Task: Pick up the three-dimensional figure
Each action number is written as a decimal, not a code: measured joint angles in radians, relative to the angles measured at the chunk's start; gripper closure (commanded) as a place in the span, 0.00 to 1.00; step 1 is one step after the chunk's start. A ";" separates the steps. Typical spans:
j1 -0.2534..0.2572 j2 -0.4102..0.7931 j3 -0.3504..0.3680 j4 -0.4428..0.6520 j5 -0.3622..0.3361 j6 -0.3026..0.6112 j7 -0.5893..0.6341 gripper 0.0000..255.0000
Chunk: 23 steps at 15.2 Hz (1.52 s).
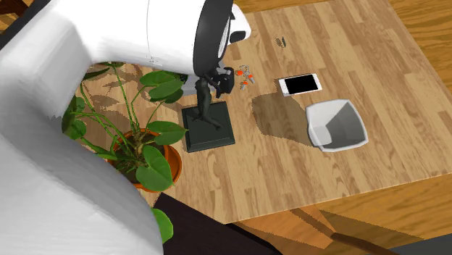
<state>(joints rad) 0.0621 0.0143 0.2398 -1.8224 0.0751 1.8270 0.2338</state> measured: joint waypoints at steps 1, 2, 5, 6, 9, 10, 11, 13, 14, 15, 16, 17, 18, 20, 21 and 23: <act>0.007 0.041 0.006 0.037 -0.010 0.005 0.017 0.00; 0.015 0.083 0.012 0.077 -0.020 0.007 0.035 0.00; 0.021 0.126 0.015 0.096 -0.030 0.030 0.046 0.00; 0.020 0.128 0.014 0.086 -0.030 0.042 0.044 0.00; 0.022 0.140 0.014 0.064 -0.033 0.076 0.046 0.00; 0.021 0.138 0.014 0.048 -0.032 0.090 0.044 0.00; 0.021 0.140 0.014 0.045 -0.033 0.094 0.044 1.00; 0.021 0.142 0.014 0.044 -0.033 0.098 0.044 1.00; 0.022 0.142 0.014 0.045 -0.033 0.098 0.044 1.00; 0.022 0.142 0.014 0.045 -0.034 0.099 0.044 1.00; 0.022 0.142 0.014 0.045 -0.034 0.099 0.044 1.00; 0.022 0.143 0.014 0.046 -0.034 0.099 0.044 1.00; 0.022 0.143 0.014 0.046 -0.034 0.099 0.044 1.00; 0.022 0.144 0.014 0.047 -0.034 0.099 0.045 1.00; 0.022 0.142 0.014 0.044 -0.034 0.100 0.044 1.00; 0.021 0.137 0.014 0.052 -0.032 0.085 0.044 1.00</act>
<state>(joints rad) 0.0834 0.1516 0.2540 -1.7705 0.0426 1.9122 0.2782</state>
